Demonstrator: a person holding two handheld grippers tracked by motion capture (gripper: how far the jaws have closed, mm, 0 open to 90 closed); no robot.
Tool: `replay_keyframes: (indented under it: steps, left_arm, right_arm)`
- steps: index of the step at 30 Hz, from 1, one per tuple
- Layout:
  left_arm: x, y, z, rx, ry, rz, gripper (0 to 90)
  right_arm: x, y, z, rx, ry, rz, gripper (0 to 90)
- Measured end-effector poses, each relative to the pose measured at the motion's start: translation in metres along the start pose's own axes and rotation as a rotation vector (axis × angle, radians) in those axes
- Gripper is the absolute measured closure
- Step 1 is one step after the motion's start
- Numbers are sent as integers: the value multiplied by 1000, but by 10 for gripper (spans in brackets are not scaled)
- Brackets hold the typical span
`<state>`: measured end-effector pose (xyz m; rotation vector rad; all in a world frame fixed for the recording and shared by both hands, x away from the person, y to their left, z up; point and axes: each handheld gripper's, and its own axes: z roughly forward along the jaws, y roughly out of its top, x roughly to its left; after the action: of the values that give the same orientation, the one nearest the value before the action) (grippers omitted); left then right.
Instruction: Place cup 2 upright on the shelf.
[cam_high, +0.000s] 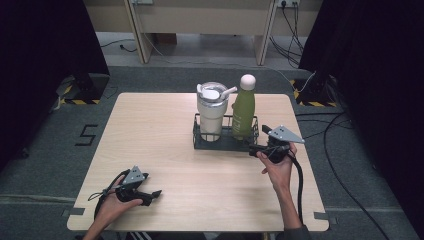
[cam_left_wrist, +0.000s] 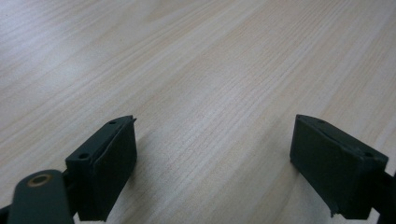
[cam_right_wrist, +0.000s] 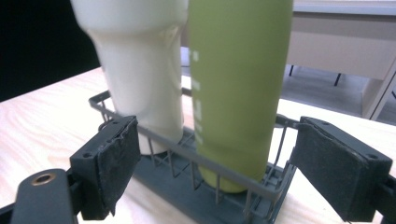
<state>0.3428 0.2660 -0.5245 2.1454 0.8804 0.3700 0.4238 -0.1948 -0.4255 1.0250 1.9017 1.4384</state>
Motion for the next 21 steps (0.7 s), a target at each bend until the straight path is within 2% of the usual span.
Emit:
replay_keyframes:
  steps: [12,21]
  left_arm:
    - [0,0,0,-1,2,0,142]
    - [0,0,0,-1,3,-1,142]
  right_arm:
    - [18,-9,-12,25,50,-31,150]
    - [31,-28,-19,65,107,-23,152]
